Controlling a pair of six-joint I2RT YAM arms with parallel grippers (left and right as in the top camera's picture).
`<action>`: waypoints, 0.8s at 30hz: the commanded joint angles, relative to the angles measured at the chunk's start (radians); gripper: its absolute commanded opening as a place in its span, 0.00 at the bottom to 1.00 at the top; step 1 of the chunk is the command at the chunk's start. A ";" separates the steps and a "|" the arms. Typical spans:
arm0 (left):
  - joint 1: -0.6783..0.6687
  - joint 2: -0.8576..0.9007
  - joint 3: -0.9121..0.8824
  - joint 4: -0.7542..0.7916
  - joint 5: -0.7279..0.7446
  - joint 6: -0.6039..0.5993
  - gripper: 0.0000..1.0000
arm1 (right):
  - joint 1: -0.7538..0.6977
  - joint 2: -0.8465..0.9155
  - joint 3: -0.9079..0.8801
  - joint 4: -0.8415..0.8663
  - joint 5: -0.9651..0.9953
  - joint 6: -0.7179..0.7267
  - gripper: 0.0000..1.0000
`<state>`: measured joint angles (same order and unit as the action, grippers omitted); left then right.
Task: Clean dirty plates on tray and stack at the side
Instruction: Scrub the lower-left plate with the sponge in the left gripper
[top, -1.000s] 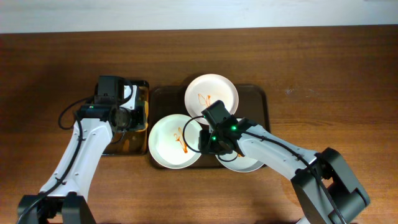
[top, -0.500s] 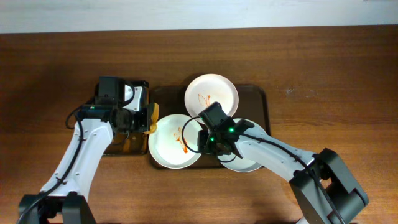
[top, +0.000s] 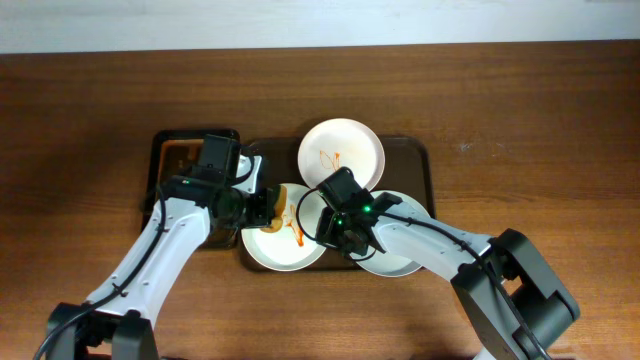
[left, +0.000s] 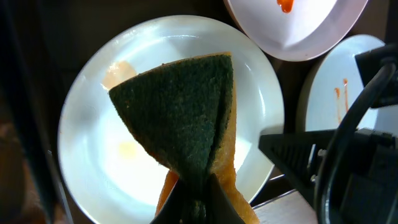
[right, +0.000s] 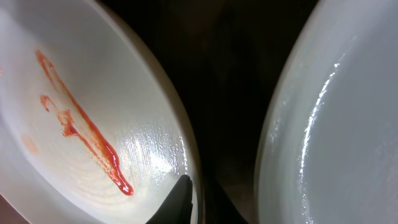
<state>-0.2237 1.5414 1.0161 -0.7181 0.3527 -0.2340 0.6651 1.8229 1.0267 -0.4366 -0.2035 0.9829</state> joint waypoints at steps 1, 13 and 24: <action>-0.037 -0.002 -0.006 0.006 0.025 -0.143 0.00 | 0.008 0.014 0.007 0.007 -0.002 0.029 0.10; -0.064 0.076 -0.016 0.030 0.039 -0.323 0.00 | 0.008 0.014 0.007 0.011 -0.002 0.074 0.04; -0.064 0.178 -0.026 0.138 0.166 -0.055 0.00 | 0.008 0.014 0.008 0.007 -0.002 0.073 0.04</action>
<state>-0.2859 1.6985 1.0042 -0.5846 0.4709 -0.4046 0.6651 1.8229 1.0267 -0.4294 -0.2047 1.0447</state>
